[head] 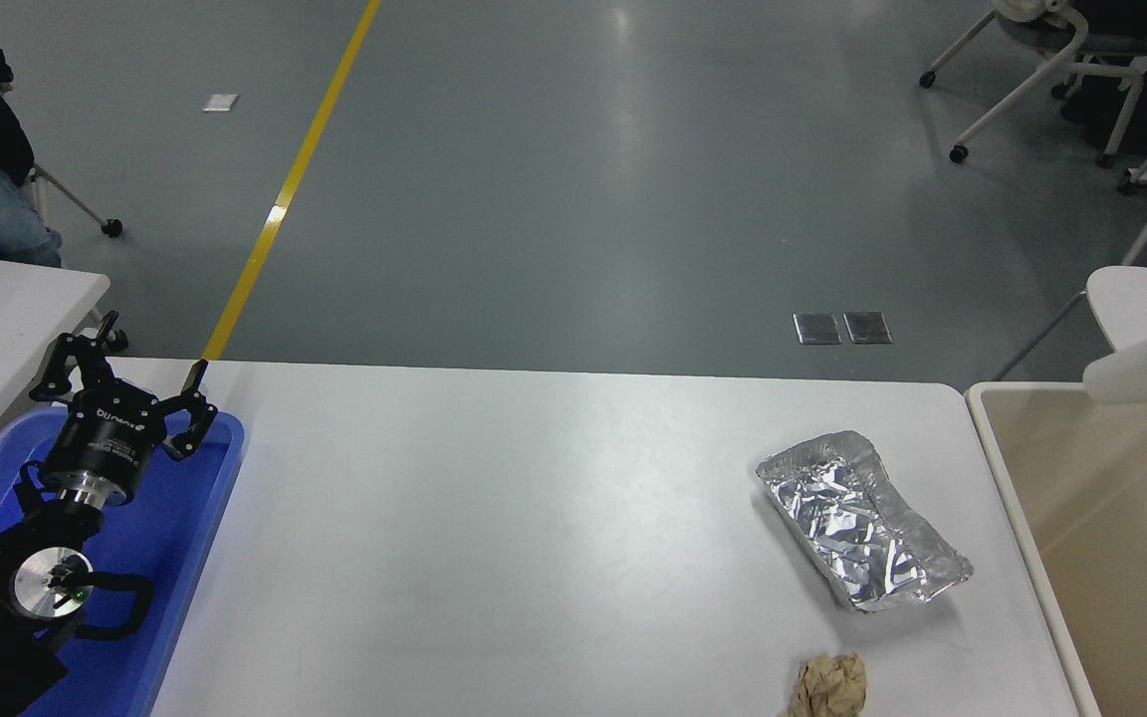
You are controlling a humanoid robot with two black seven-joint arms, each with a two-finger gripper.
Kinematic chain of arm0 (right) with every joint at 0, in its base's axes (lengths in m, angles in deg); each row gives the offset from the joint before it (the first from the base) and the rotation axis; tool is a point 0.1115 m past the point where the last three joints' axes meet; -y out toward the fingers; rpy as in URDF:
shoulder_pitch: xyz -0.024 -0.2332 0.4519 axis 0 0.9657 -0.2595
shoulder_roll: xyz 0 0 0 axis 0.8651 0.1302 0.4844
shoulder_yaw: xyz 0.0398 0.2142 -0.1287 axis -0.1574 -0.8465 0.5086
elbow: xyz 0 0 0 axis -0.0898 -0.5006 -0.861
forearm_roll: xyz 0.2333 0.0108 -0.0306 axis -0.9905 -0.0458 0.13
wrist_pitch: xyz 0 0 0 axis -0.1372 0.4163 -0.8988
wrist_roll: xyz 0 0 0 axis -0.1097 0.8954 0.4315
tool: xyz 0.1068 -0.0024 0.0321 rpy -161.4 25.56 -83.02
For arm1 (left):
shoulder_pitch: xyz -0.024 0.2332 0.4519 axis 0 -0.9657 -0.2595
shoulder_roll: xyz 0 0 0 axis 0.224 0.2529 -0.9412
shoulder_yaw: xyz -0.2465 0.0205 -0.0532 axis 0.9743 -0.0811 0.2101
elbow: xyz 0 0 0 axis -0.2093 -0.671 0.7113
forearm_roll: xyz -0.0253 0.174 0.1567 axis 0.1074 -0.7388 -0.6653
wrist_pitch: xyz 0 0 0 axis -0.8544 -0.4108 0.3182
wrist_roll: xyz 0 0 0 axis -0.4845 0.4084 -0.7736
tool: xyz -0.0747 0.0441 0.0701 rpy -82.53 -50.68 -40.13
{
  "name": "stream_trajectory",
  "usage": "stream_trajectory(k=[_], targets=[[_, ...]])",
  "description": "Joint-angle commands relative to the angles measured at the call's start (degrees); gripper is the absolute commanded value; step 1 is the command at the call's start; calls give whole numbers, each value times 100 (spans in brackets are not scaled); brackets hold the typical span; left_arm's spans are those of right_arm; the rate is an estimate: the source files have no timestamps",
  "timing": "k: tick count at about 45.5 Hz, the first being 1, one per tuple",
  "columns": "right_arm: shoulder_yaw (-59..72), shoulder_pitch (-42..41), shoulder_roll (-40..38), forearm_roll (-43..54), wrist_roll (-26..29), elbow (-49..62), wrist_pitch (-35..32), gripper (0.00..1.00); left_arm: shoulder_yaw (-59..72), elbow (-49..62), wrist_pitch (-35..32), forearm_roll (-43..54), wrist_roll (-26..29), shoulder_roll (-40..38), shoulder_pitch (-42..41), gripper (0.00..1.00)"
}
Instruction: Clean the table surface
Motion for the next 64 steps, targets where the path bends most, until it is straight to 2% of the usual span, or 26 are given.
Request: stream_trajectory(k=[1, 22, 42, 64], targets=[[-184, 621, -218, -1, 138, 11, 237, 0, 0, 0, 0, 0, 0, 6, 0, 100], [-202, 1114, 89, -1, 200, -16, 360, 0, 0, 0, 0, 0, 0, -2, 0, 100], [-167, 1158, 599, 96, 200, -51, 386, 0, 0, 0, 0, 0, 0, -2, 0, 100], [-184, 1149, 599, 87, 200, -42, 404, 0, 0, 0, 0, 0, 0, -2, 0, 100]])
